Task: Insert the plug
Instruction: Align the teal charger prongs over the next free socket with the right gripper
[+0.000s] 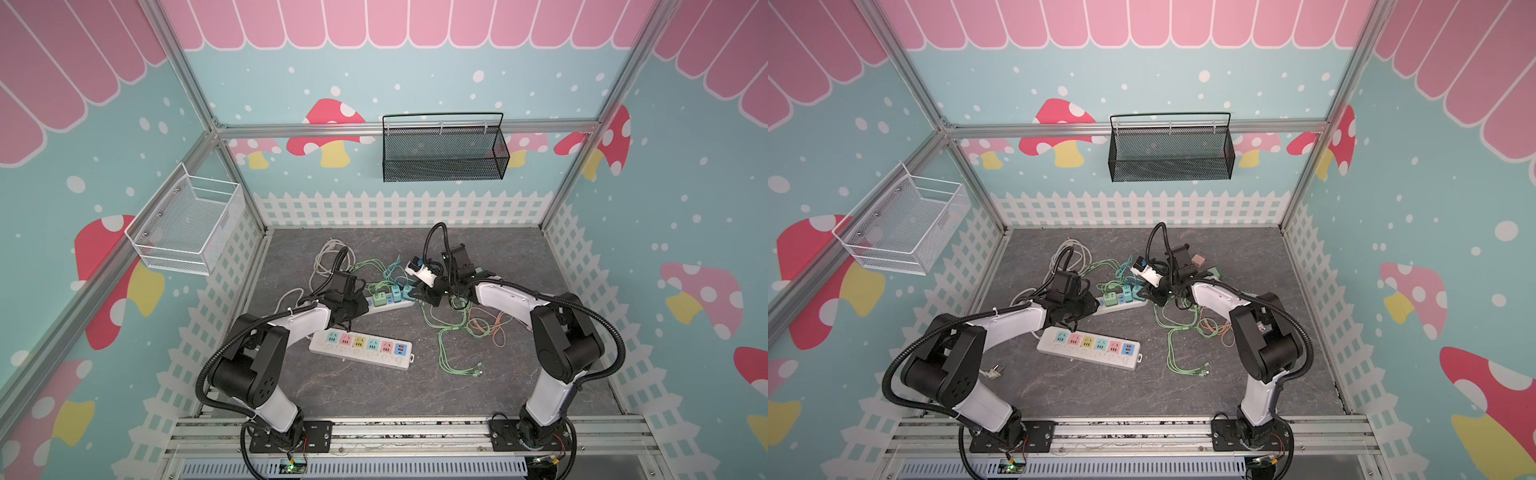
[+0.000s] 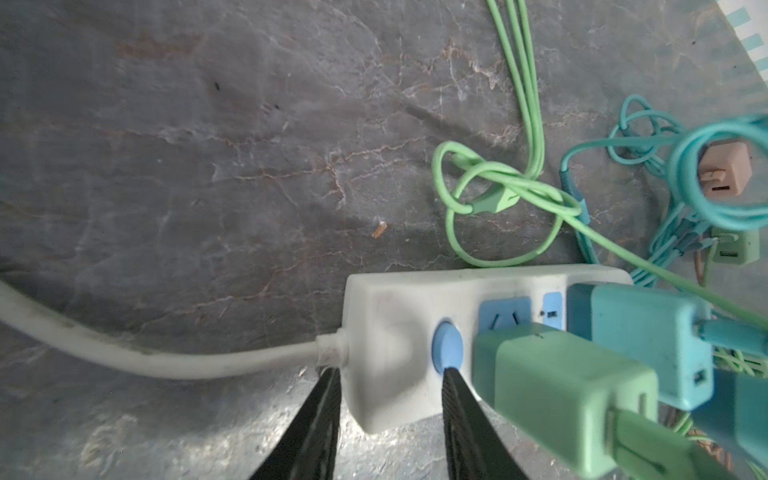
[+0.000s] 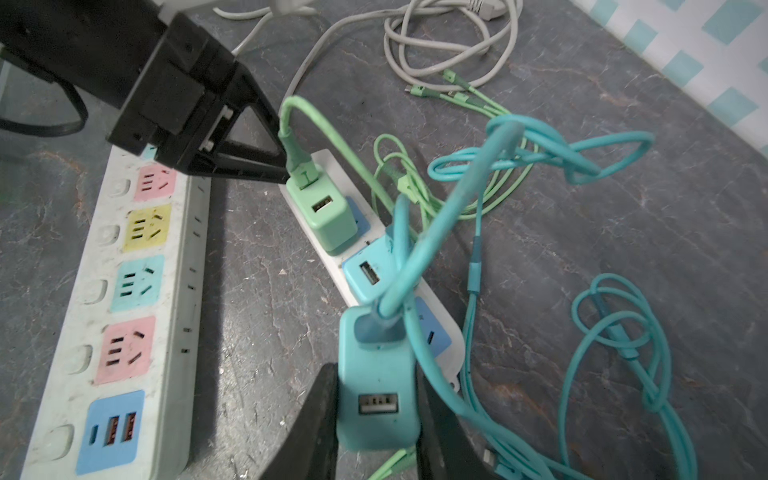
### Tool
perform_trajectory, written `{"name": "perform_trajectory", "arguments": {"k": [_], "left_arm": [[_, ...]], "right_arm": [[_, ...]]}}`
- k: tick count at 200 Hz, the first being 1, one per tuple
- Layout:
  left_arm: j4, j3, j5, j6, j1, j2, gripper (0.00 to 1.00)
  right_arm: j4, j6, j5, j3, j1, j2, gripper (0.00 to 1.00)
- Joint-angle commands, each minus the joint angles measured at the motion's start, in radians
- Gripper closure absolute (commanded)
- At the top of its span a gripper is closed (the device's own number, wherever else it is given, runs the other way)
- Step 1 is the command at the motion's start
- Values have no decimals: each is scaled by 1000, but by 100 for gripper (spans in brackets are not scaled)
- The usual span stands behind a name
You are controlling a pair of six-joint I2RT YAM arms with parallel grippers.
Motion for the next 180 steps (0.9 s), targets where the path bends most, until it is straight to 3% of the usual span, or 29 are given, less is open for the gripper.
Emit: {"name": "perform_trajectory", "arguments": {"k": [1, 64, 91, 180], "left_arm": [[-3, 35, -29, -24, 11, 17, 61], [-12, 81, -40, 17, 24, 88, 72], [-5, 134, 6, 50, 42, 134, 75], [-10, 181, 49, 90, 42, 188, 74]], "right_arm": [[25, -61, -18, 35, -10, 23, 100], [-74, -177, -77, 96, -23, 78, 100], [-92, -198, -97, 105, -25, 91, 100], [-104, -245, -112, 98, -40, 91, 100]]}}
